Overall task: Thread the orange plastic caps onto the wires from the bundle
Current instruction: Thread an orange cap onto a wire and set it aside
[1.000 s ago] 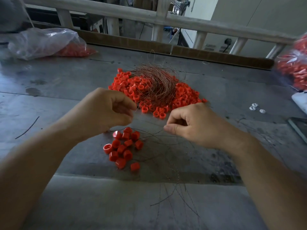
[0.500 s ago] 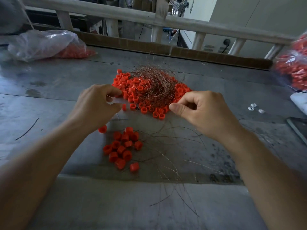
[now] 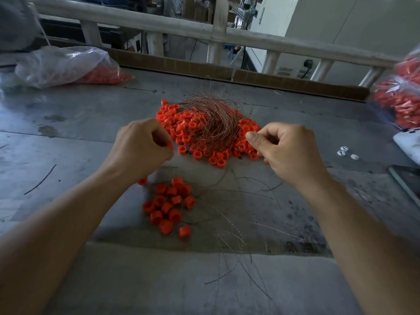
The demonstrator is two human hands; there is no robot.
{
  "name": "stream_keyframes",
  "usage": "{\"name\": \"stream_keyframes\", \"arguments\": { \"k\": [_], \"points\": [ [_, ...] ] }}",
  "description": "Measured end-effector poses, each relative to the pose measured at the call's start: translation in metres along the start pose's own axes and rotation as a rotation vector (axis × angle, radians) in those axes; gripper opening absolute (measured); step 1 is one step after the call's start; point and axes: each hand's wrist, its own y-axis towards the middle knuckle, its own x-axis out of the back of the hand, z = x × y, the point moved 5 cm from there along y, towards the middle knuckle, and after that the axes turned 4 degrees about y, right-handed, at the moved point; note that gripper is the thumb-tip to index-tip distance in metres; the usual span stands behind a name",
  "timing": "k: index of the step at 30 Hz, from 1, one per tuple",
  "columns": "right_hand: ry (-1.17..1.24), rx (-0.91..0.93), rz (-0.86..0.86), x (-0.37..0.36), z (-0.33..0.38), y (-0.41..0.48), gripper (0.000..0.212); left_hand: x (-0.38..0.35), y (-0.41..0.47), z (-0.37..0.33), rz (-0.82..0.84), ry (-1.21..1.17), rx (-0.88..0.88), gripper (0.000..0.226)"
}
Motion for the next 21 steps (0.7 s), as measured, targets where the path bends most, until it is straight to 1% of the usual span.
{"name": "stream_keyframes", "arguments": {
  "k": [3, 6, 8, 13, 15, 19, 21],
  "points": [
    [-0.048, 0.003, 0.045, -0.006, -0.004, 0.000, 0.023, 0.003, -0.008, -0.009, 0.024, -0.118, -0.017, 0.027],
    [-0.072, 0.030, 0.075, -0.012, -0.007, 0.001, 0.013, 0.004, -0.015, -0.018, 0.046, -0.183, -0.085, 0.034],
    [-0.132, 0.081, 0.107, -0.019, -0.009, 0.003, 0.018, 0.003, -0.016, -0.020, 0.055, -0.193, -0.103, 0.036],
    [-0.325, 0.218, 0.221, -0.036, -0.005, 0.007, 0.043, -0.001, -0.016, -0.021, 0.079, -0.208, -0.124, 0.037],
    [-0.397, 0.259, 0.290, -0.043, -0.003, 0.008, 0.056, -0.001, -0.017, -0.022, 0.083, -0.225, -0.133, 0.037],
    [-0.500, 0.243, 0.459, -0.058, -0.009, 0.005, 0.097, -0.003, -0.017, -0.022, 0.098, -0.256, -0.140, 0.035],
    [-0.517, 0.228, 0.488, -0.060, -0.012, 0.003, 0.105, -0.004, -0.018, -0.022, 0.103, -0.265, -0.148, 0.034]
  ]
}}
